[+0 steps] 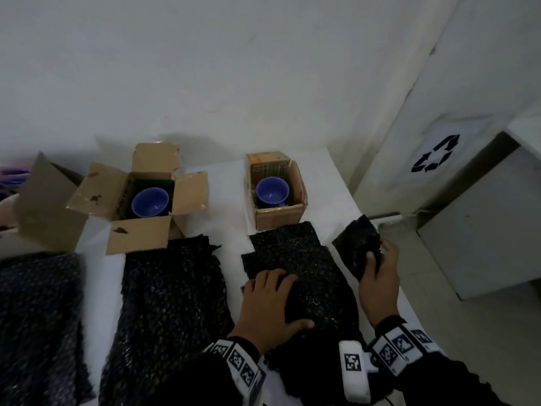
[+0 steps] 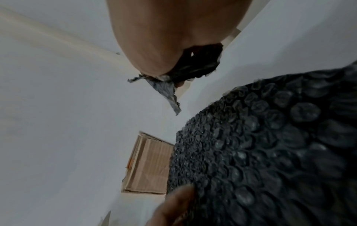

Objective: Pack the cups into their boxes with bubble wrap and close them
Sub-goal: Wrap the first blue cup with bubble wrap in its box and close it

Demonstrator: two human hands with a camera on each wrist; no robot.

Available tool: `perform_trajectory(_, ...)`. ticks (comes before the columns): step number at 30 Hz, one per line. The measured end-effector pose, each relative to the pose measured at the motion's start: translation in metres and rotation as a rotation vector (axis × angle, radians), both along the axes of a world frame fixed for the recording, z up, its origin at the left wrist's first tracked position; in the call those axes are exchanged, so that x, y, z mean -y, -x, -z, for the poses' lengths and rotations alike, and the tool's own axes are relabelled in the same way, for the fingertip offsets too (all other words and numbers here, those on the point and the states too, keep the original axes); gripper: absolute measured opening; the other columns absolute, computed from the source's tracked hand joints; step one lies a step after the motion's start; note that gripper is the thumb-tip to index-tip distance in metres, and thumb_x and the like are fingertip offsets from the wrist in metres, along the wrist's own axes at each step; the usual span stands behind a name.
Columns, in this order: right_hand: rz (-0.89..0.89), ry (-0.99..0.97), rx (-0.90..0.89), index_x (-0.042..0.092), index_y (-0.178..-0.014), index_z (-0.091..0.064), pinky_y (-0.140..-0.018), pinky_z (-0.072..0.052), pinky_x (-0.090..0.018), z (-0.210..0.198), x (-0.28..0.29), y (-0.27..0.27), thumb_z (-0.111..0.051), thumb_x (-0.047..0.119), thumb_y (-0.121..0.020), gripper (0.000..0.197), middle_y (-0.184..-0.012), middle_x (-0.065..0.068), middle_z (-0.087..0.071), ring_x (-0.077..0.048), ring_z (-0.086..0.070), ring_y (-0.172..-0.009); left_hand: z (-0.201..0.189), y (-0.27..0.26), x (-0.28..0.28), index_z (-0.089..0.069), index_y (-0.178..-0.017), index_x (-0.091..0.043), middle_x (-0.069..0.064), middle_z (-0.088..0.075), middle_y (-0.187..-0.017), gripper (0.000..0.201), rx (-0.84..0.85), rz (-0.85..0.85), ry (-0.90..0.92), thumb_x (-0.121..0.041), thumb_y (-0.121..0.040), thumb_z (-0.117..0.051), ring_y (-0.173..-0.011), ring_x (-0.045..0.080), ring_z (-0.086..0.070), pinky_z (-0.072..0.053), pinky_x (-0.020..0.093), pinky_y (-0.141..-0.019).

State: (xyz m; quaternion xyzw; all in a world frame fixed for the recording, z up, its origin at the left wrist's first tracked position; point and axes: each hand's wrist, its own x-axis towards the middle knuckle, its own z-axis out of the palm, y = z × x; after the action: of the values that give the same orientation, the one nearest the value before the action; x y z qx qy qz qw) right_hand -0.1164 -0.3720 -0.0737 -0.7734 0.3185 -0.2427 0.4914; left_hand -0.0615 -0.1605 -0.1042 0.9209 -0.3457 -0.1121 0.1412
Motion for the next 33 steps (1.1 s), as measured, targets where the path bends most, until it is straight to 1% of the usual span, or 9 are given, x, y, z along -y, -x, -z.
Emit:
perform_trajectory(3,-0.057,-0.007,-0.025,0.010,-0.140,-0.041,-0.078,-0.041,-0.027,-0.001,0.009,-0.002,-0.038,0.017,-0.104,0.036,-0.112,0.000,-0.053,-0.016,-0.051,-0.096,0.008,-0.005,0.005,-0.063,-0.104,-0.031,-0.009,-0.053,-0.121,0.042,0.087,-0.005,0.045,-0.064,-0.081,-0.050,-0.113,0.021,-0.048,-0.038,0.038,-0.090)
perform_trajectory(6,-0.101,0.021,-0.053,0.010,-0.133,-0.049,-0.070,-0.040,-0.011,0.000,0.018,-0.004,-0.040,0.018,-0.104,0.031,-0.112,0.000,-0.056,-0.015,-0.053,-0.097,0.014,-0.009,0.004,-0.066,-0.081,-0.030,-0.016,-0.062,-0.100,0.021,0.170,-0.021,0.186,-0.048,-0.085,-0.055,-0.095,0.015,-0.053,-0.035,0.030,-0.078)
perform_trajectory(12,-0.013,-0.019,0.058,0.014,-0.124,-0.056,-0.074,-0.040,-0.006,-0.011,0.025,-0.018,-0.047,0.023,-0.102,0.026,-0.107,0.003,-0.060,-0.011,-0.056,-0.099,-0.017,-0.029,0.000,-0.067,-0.075,-0.021,-0.011,-0.068,-0.090,0.022,0.168,-0.051,0.560,-0.029,-0.093,-0.060,-0.093,0.010,-0.057,-0.045,0.030,-0.082)
perform_trajectory(17,0.025,-0.120,0.198,0.014,-0.120,-0.054,-0.076,-0.044,-0.009,-0.033,0.021,-0.050,-0.046,0.025,-0.103,0.021,-0.102,0.008,-0.059,-0.010,-0.058,-0.097,-0.061,-0.052,-0.008,-0.056,-0.076,-0.018,-0.008,-0.059,-0.065,0.029,0.044,-0.315,0.821,-0.041,-0.093,-0.057,-0.063,0.004,-0.059,-0.049,0.031,-0.055)
perform_trajectory(19,-0.008,-0.234,0.269,0.017,-0.117,-0.052,-0.077,-0.047,-0.016,-0.042,0.019,-0.071,-0.048,0.020,-0.102,0.016,-0.103,0.007,-0.059,-0.008,-0.059,-0.095,-0.073,-0.068,-0.013,-0.052,-0.082,-0.019,-0.007,-0.057,-0.061,0.028,0.054,-0.345,0.798,-0.044,-0.093,-0.057,-0.055,0.007,-0.057,-0.047,0.033,-0.049)
perform_trajectory(22,-0.111,-0.348,0.327,0.022,-0.119,-0.040,-0.078,-0.045,-0.035,-0.057,0.014,-0.104,-0.049,0.011,-0.082,0.040,-0.104,-0.002,-0.051,-0.019,-0.053,-0.094,-0.083,-0.102,-0.023,-0.055,-0.109,-0.022,-0.008,-0.063,-0.085,0.013,0.063,-0.270,0.723,-0.029,-0.098,-0.054,-0.070,0.012,-0.062,-0.052,0.036,-0.059)
perform_trajectory(26,-0.231,-0.119,0.177,0.022,-0.114,-0.036,-0.069,-0.044,-0.031,-0.078,0.006,-0.158,-0.050,-0.003,-0.080,0.044,-0.096,0.004,-0.052,-0.001,-0.054,-0.079,-0.085,-0.150,-0.027,-0.064,-0.119,-0.020,-0.003,-0.052,-0.097,0.027,0.061,-0.129,0.484,-0.021,-0.099,-0.046,-0.078,0.017,-0.057,-0.053,0.043,-0.068)
perform_trajectory(30,-0.440,0.362,-0.063,0.024,-0.105,-0.058,-0.082,-0.049,-0.037,-0.065,0.008,-0.208,-0.056,-0.001,-0.078,0.037,-0.105,-0.004,-0.060,-0.024,-0.056,-0.096,-0.087,-0.180,-0.022,-0.057,-0.127,-0.021,-0.004,-0.047,-0.103,0.051,-0.027,-0.066,0.333,-0.054,-0.089,-0.057,-0.091,0.012,-0.051,-0.049,0.028,-0.079)
perform_trajectory(33,-0.517,0.707,-0.247,0.026,-0.106,-0.065,-0.081,-0.044,-0.039,-0.051,0.004,-0.232,-0.057,0.007,-0.080,0.033,-0.104,-0.003,-0.065,-0.028,-0.051,-0.101,-0.080,-0.195,-0.014,-0.054,-0.130,-0.022,-0.001,-0.048,-0.112,0.049,0.022,0.010,0.127,-0.050,-0.090,-0.058,-0.106,0.018,-0.047,-0.044,0.029,-0.087)
